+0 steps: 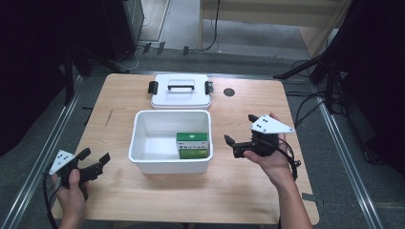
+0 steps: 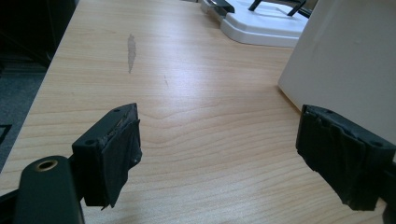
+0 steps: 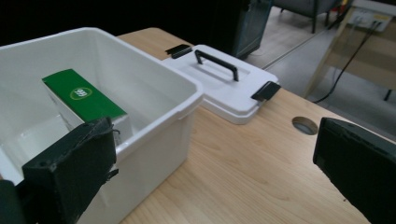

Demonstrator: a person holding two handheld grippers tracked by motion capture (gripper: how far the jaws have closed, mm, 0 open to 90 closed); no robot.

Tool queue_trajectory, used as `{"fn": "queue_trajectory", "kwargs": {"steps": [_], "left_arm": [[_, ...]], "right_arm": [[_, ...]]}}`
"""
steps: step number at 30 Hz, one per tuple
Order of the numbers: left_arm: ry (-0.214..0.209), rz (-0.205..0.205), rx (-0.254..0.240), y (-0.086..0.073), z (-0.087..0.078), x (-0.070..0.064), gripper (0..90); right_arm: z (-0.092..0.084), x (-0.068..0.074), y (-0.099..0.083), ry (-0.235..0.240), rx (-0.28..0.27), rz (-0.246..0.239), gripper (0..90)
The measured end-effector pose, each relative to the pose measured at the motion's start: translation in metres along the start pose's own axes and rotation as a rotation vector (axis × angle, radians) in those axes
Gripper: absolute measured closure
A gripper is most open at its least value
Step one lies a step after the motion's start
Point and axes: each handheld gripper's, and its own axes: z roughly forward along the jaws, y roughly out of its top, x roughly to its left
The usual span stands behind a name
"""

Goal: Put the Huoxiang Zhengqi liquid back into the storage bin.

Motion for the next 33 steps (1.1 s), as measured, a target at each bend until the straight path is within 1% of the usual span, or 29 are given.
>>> {"fn": "queue_trajectory", "kwargs": {"steps": [2, 3, 5, 10, 12, 16, 17, 19, 21, 26, 32, 33], "left_arm": [[0.001, -0.001, 0.0, 0.0, 0.0, 0.0, 14.6], [0.001, 0.0, 0.0, 0.0, 0.0, 0.0, 14.6], [0.001, 0.002, 0.001, 0.0, 0.0, 0.0, 14.7], [0.003, 0.003, 0.0, 0.0, 0.0, 0.0, 14.7], [0.002, 0.004, 0.0, 0.0, 0.0, 0.0, 14.6], [0.003, 0.005, 0.0, 0.0, 0.0, -0.001, 14.6], [0.004, 0.005, -0.001, 0.0, 0.0, -0.001, 14.6], [0.004, 0.005, -0.001, 0.0, 0.0, -0.001, 14.7], [0.004, 0.007, 0.0, 0.0, 0.0, -0.001, 14.7], [0.004, 0.01, -0.001, 0.0, 0.0, -0.001, 14.6], [0.006, 0.011, -0.004, 0.0, 0.0, -0.001, 14.7], [0.006, 0.011, -0.004, 0.0, 0.0, -0.001, 14.7]], "right_arm": [[-0.006, -0.003, -0.008, -0.018, -0.015, 0.016, 0.0], [-0.011, -0.006, -0.016, -0.033, -0.021, 0.028, 0.0], [-0.012, -0.007, -0.019, -0.035, -0.024, 0.034, 0.0], [-0.026, -0.016, -0.043, -0.057, -0.05, 0.071, 0.0], [-0.03, -0.018, -0.053, -0.071, -0.049, 0.079, 0.0], [-0.037, -0.023, -0.072, -0.103, -0.036, 0.099, 0.0], [-0.041, -0.027, -0.083, -0.113, -0.031, 0.121, 0.0], [-0.043, -0.028, -0.087, -0.118, -0.03, 0.12, 0.0], [-0.046, -0.031, -0.096, -0.125, -0.02, 0.132, 0.0], [-0.056, -0.036, -0.117, -0.161, 0.002, 0.159, 0.0], [-0.065, -0.042, -0.137, -0.186, 0.038, 0.184, 0.0], [-0.068, -0.044, -0.143, -0.197, 0.05, 0.192, 0.0]]}}
